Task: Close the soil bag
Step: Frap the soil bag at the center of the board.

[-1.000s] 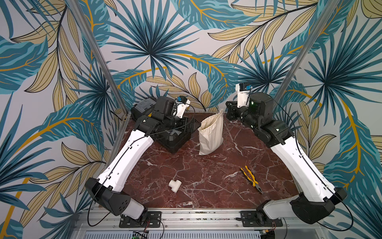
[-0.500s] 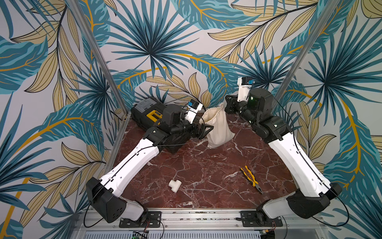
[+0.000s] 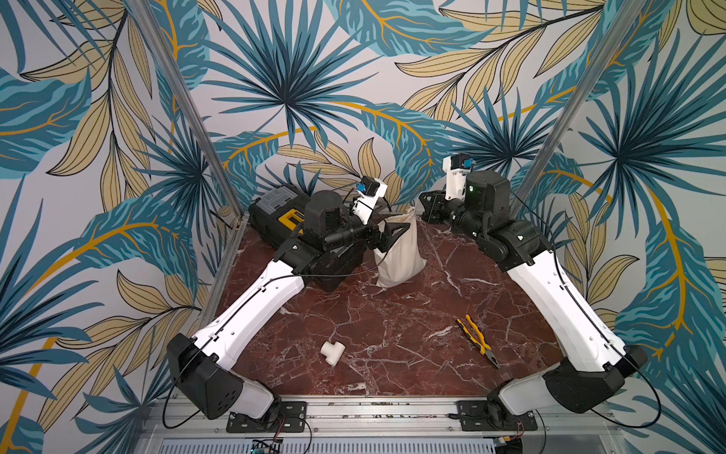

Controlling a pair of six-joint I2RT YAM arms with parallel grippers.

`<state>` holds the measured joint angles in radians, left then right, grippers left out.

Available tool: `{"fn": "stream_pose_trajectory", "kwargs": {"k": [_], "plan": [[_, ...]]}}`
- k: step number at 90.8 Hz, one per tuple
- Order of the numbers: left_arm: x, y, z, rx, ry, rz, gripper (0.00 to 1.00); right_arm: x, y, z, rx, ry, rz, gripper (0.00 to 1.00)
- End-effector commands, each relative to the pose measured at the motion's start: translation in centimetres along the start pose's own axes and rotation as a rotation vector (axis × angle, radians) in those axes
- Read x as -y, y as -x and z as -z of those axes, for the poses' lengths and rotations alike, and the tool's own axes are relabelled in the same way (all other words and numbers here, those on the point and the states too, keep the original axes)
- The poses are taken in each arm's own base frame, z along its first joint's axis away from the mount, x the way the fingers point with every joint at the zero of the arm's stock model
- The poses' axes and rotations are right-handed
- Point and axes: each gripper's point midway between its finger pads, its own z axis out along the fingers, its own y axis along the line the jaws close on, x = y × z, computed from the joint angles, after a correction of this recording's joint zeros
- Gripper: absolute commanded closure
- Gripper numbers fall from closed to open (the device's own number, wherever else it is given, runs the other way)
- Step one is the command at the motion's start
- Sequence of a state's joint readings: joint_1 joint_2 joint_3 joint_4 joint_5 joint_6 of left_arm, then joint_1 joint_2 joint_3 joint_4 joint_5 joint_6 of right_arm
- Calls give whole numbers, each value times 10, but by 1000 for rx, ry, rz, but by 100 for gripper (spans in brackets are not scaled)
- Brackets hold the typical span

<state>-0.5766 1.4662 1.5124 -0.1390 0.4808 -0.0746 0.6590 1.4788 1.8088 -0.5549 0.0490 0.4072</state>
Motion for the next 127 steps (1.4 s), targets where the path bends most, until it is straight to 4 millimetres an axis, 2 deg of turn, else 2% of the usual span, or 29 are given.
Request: {"fn": "stream_pose_trajectory", "kwargs": {"k": [1, 17, 46, 69, 78, 102, 115, 127], "plan": [[18, 9, -2, 49, -109, -62, 5, -21, 13, 12, 64, 108, -57, 100], [23, -17, -6, 23, -164, -79, 5, -25, -10, 5, 18, 137, -97, 100], [12, -56, -9, -34, -123, -105, 11, -36, -13, 6, 15, 164, -127, 100], [-2, -55, -15, -18, -76, -107, 12, -37, -16, 10, 3, 165, -127, 100], [-3, -53, -17, -20, -82, -100, 15, -37, -16, 9, 1, 166, -126, 100], [-9, -59, -25, -51, -92, -52, 44, -38, -14, 13, 7, 171, -119, 100], [-12, -53, -25, -24, -79, -32, 52, -37, -16, 15, 2, 169, -115, 100], [-12, -50, -26, -22, -80, -30, 55, -38, -16, 17, 4, 174, -113, 100]]}}
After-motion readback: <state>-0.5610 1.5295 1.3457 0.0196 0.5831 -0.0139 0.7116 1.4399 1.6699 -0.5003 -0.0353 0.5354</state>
